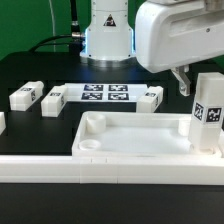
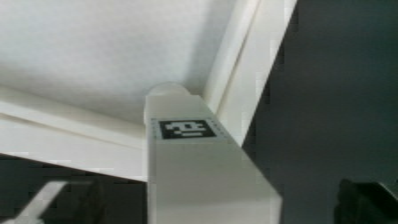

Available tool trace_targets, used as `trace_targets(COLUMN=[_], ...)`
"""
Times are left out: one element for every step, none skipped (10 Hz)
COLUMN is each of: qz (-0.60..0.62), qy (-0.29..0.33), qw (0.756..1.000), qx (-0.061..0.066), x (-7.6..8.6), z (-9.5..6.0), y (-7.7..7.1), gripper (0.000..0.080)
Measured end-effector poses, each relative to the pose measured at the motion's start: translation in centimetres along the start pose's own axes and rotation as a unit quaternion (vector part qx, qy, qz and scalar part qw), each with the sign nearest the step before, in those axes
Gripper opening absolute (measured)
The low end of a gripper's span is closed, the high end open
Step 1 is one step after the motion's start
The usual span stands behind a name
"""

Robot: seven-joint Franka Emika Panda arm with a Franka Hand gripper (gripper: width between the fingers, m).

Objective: Assemble desk

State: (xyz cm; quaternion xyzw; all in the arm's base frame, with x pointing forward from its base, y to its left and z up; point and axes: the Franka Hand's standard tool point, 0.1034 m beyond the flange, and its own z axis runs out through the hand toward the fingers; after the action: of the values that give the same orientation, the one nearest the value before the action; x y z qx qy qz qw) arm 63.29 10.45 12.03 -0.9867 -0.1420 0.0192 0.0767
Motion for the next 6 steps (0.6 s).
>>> trace_targets(qz=[0.001,0.002,-0.008,-0.008,-0.009,-0.009], qy=[0.001,0.003,0.004,0.005,0.008,0.008], qw=[1.0,1.0,1.0,1.0,1.0,1.0], qx=[-0.001,-0.002,-0.003,-0.003,-0.003,-0.003], x=[0.03,0.19,0.16,0.16,0.24,0.25], z=[-0.1,-0.35,-0.39,-0.39,-0.25,-0.24], y=[0.27,0.6,0.98,1.05,0.74,0.73], gripper=[0.0649,0.0649,0.0649,0.0542,0.0406,0.0406])
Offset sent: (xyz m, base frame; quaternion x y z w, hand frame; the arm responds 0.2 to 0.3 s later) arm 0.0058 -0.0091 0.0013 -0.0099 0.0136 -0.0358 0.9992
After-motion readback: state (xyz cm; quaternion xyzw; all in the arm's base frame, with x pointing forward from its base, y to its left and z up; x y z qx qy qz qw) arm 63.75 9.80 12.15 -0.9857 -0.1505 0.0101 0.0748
